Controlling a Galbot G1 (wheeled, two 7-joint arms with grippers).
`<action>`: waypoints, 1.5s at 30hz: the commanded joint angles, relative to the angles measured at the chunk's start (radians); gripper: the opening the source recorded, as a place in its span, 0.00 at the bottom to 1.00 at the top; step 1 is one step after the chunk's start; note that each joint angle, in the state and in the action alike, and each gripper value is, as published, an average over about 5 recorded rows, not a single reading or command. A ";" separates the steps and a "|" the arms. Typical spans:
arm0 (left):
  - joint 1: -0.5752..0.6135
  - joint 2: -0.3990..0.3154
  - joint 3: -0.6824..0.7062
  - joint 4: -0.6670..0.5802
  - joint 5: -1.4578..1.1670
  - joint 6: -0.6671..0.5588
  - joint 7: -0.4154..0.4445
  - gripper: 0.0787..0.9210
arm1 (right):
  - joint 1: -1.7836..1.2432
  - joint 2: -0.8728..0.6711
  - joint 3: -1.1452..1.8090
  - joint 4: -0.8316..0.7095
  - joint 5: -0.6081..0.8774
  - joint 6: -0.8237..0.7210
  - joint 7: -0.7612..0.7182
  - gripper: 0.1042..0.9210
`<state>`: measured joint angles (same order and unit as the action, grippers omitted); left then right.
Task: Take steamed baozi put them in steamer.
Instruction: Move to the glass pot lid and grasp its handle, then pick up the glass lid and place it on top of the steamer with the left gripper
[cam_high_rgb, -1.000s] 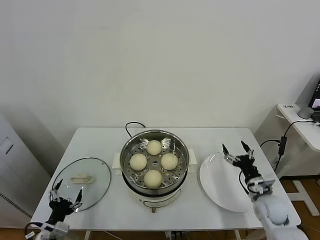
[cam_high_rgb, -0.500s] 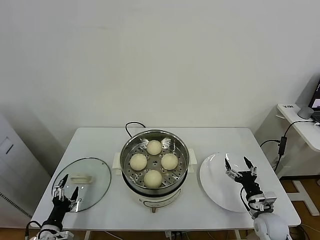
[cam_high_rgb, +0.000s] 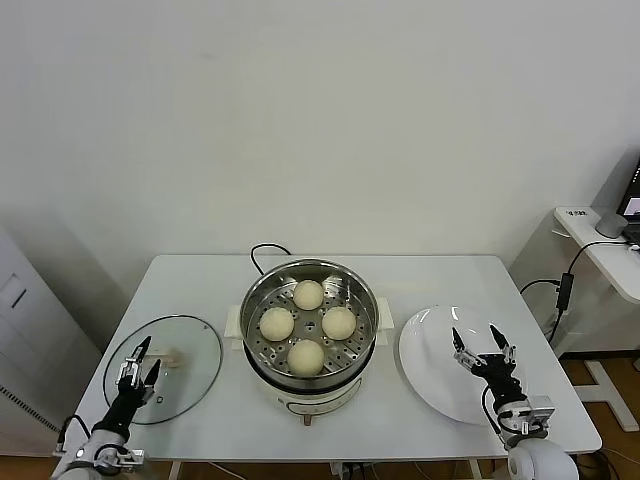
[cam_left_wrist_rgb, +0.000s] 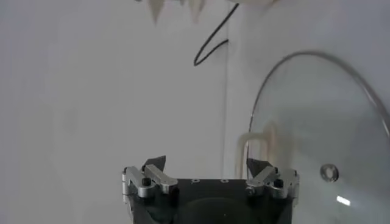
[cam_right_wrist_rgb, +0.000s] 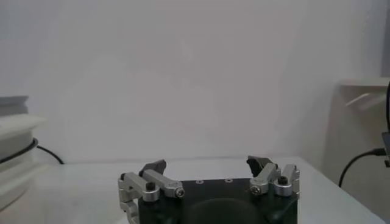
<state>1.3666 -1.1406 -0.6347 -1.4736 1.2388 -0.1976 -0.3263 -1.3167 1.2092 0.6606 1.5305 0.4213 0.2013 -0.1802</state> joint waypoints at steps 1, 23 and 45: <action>-0.104 -0.001 -0.002 0.132 0.089 -0.028 -0.034 0.88 | -0.005 0.011 0.005 -0.011 -0.010 0.004 -0.005 0.88; -0.123 -0.008 -0.005 0.161 0.075 -0.071 -0.088 0.52 | 0.033 0.001 0.013 -0.043 -0.007 -0.003 -0.010 0.88; -0.103 0.065 -0.062 -0.146 -0.114 -0.014 0.097 0.04 | 0.048 -0.031 0.017 -0.008 0.007 -0.030 -0.004 0.88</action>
<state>1.2662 -1.1123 -0.6687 -1.4375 1.2304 -0.2628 -0.3533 -1.2712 1.1829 0.6785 1.5101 0.4239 0.1753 -0.1850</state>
